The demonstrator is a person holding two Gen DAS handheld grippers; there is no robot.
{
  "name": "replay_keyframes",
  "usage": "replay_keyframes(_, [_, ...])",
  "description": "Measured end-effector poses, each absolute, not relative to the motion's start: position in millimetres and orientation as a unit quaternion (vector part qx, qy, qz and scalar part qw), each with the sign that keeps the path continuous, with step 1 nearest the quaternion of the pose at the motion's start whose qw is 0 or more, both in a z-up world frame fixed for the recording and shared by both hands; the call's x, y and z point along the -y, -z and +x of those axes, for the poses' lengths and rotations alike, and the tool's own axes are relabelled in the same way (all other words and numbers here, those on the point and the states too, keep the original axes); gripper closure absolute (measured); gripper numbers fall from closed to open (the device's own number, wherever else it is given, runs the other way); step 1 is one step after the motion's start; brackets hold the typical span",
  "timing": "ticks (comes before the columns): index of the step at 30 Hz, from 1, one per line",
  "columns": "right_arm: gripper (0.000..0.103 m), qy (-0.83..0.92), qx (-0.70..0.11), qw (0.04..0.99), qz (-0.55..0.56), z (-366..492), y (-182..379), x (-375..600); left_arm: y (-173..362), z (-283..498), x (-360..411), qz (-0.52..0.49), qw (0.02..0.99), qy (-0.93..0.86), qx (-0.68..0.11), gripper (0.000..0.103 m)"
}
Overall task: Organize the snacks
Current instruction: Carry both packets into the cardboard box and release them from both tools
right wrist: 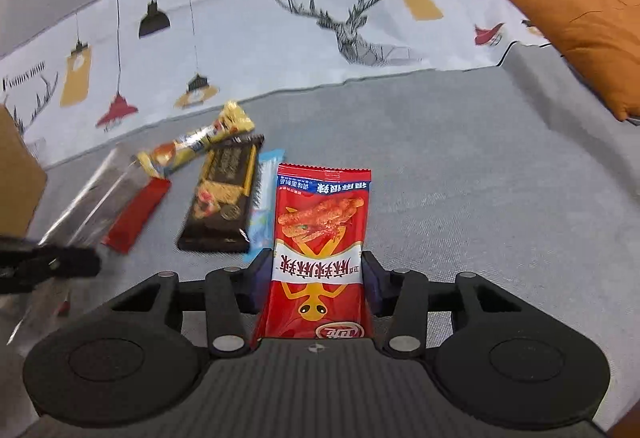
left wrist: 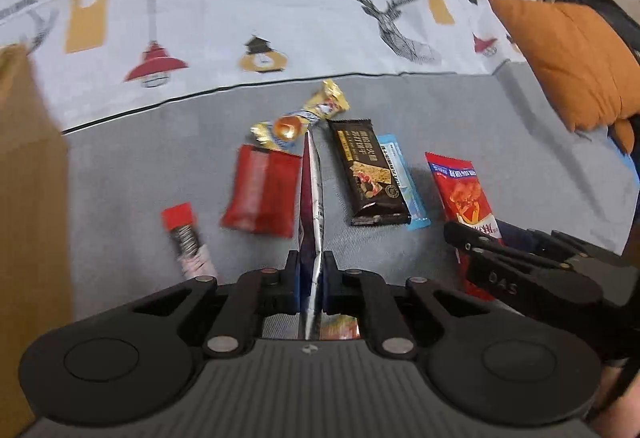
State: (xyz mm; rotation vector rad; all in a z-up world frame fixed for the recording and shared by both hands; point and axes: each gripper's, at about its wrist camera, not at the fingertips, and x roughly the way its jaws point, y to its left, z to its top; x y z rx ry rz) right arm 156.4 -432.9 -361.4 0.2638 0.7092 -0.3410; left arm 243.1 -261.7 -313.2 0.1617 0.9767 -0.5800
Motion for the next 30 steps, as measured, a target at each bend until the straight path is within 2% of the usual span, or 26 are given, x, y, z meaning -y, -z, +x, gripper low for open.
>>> replay_keyframes(3, [0.055, 0.152, -0.331, 0.922, 0.133, 141.6, 352.0, 422.5, 295.6, 223.3, 243.1, 0.096, 0.846, 0.228, -0.472, 0.093])
replay_keyframes(12, [0.055, 0.119, -0.290, 0.942, 0.120, 89.8, 290.9, 352.8, 227.4, 175.0, 164.1, 0.042, 0.863, 0.233, -0.447, 0.093])
replay_keyframes(18, [0.055, 0.053, -0.266, 0.956, 0.108, 81.0, 234.8, 288.6, 164.3, 148.6, 105.4, 0.019, 0.898, 0.221, -0.379, 0.093])
replay_keyframes(26, [0.055, -0.036, -0.184, 0.976, 0.109, 81.4, 133.4, 216.5, 92.9, 124.5, 30.7, 0.006, 0.938, 0.174, -0.300, 0.093])
replay_keyframes(30, [0.055, -0.077, -0.142, 0.982, 0.100, 72.9, 91.0, 188.3, 49.9, 109.6, -11.5, -0.032, 0.953, 0.161, -0.253, 0.093])
